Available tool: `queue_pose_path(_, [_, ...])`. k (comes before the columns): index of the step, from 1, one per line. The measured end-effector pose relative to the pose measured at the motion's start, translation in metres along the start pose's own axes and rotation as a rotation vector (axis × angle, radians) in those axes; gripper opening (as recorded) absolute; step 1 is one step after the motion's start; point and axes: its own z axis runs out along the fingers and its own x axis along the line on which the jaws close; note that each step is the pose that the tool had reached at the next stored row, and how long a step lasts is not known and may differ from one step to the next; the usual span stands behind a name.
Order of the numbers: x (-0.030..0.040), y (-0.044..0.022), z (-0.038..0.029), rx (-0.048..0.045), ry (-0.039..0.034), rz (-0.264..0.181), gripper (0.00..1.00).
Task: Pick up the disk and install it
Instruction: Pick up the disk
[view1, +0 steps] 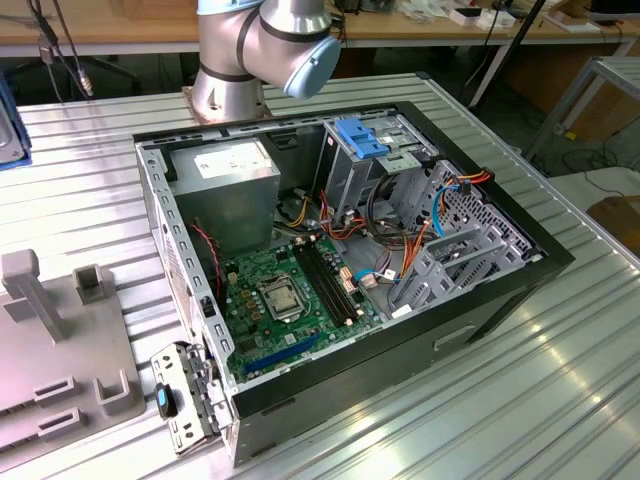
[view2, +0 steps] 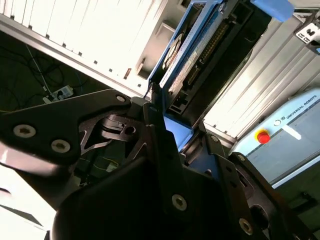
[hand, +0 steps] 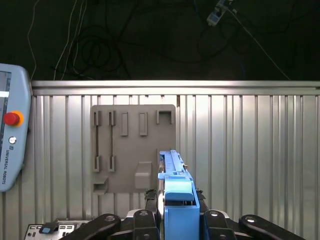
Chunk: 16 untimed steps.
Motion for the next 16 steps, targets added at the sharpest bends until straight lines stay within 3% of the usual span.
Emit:
queue_pose_path(1, [0.0000,-0.0046,0.0003,-0.0001,0.0003,0.000,0.37])
queue_pose_path(2, [-0.0001,-0.0150,0.0013,0.0001,0.0007,0.000,0.37])
queue_pose_path(6, [-0.0002,-0.0357,0.0031,0.0000,0.0013,0.000,0.37])
queue_pose_path(8, [-0.0003,-0.0527,0.0047,0.0001,0.0019,0.000,0.37])
queue_pose_path(13, [-0.0005,-0.0776,0.0070,0.0001,0.0031,0.000,0.37])
queue_pose_path(16, [-0.0006,-0.0994,0.0088,0.0001,0.0041,0.000,0.37])
